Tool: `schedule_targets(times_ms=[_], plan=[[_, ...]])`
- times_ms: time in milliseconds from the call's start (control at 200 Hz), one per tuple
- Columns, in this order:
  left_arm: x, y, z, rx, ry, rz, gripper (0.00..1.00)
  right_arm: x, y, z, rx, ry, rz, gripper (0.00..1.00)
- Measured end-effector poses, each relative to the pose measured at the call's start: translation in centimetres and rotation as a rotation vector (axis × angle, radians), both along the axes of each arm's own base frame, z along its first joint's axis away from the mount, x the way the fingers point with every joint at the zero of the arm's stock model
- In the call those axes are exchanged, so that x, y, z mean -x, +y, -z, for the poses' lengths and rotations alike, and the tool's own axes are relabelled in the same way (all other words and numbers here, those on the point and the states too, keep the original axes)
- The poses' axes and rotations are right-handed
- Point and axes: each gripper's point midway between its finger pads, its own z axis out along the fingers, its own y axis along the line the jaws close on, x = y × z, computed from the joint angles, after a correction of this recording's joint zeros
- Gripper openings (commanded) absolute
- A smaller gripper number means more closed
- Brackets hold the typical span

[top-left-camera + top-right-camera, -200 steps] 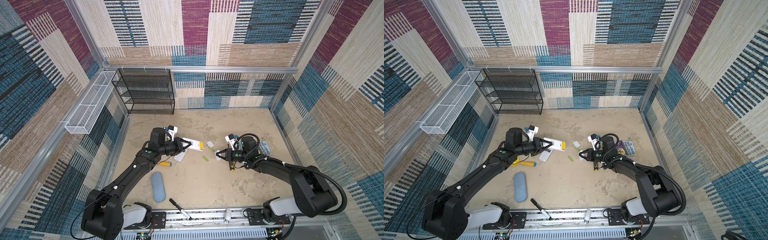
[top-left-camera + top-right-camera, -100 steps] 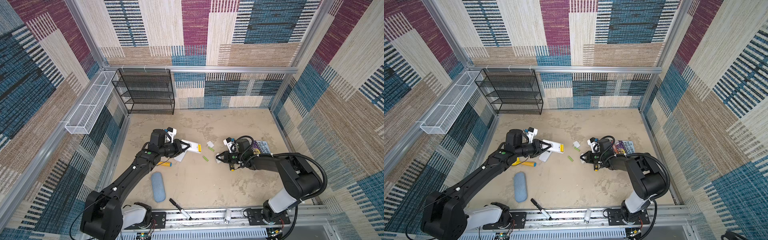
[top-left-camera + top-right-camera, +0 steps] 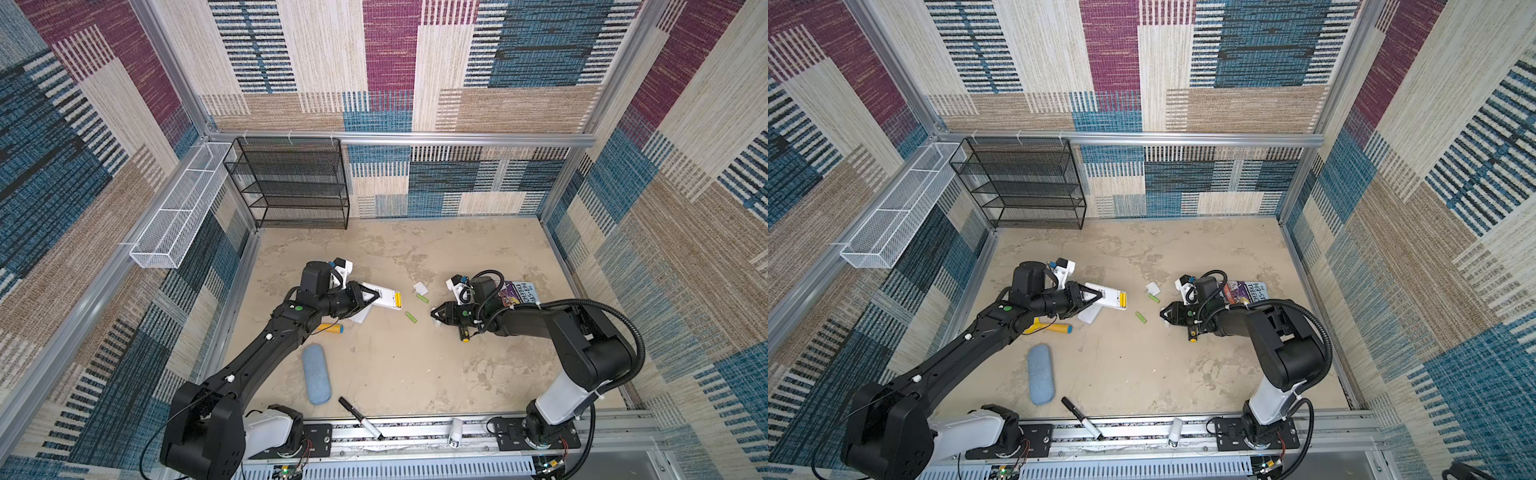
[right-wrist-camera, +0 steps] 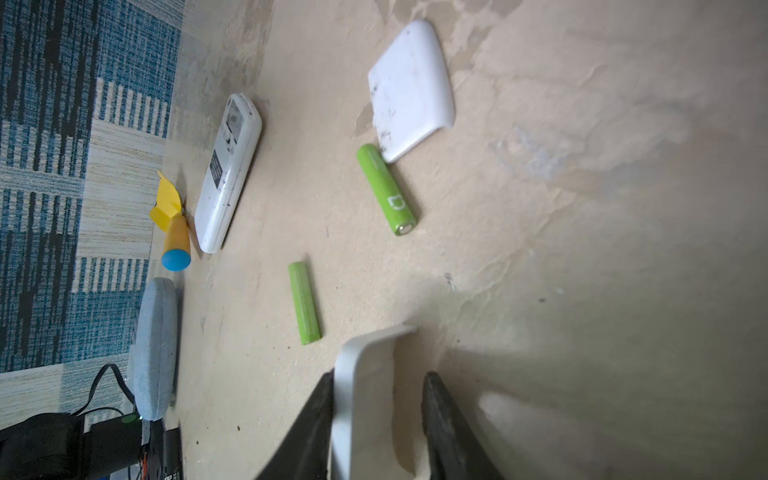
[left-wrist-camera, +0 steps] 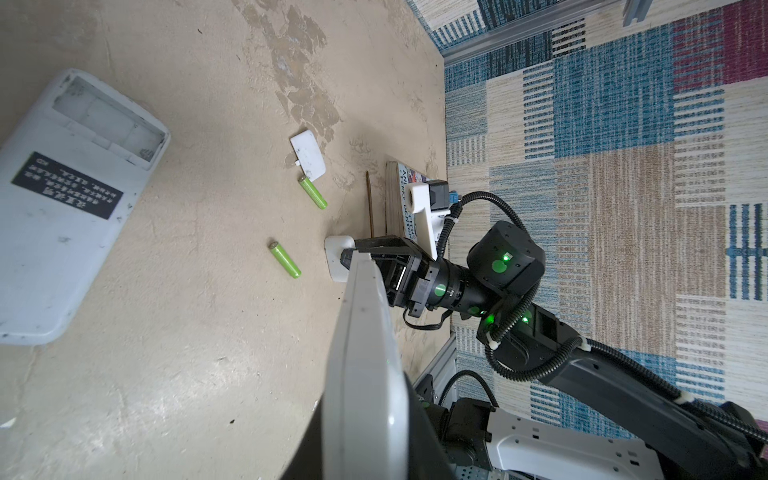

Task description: Unload the batteries from the remote control

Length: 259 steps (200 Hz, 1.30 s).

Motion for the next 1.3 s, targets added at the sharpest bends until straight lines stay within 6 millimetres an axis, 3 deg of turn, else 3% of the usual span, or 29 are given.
schedule_targets(times_ms=[616,716,926,1077,1222,1297], plan=[[0.2,0.1,0.2,0.0,0.002,-0.002,0.0,-1.3,-1.6,-1.0,0.142,-0.066,0.02,0.48],[0.2,0.1,0.2,0.0,0.003,-0.001,0.0,-1.3,-1.6,-1.9,0.147,-0.097,0.006,0.52],[0.4,-0.1,0.4,-0.001,-0.001,0.022,0.0,-0.5,-0.3,-7.5,0.114,-0.32,-0.126,0.6],[0.7,-0.4,0.5,-0.005,-0.013,0.069,0.0,1.9,1.5,-13.1,0.075,-0.596,-0.266,0.63],[1.1,-0.6,0.1,-0.011,-0.036,0.11,0.0,4.9,3.9,-16.7,0.074,-0.848,-0.426,0.69],[1.3,-0.7,-0.2,-0.016,-0.052,0.127,0.0,5.2,5.0,-18.1,0.081,-0.935,-0.487,0.73]])
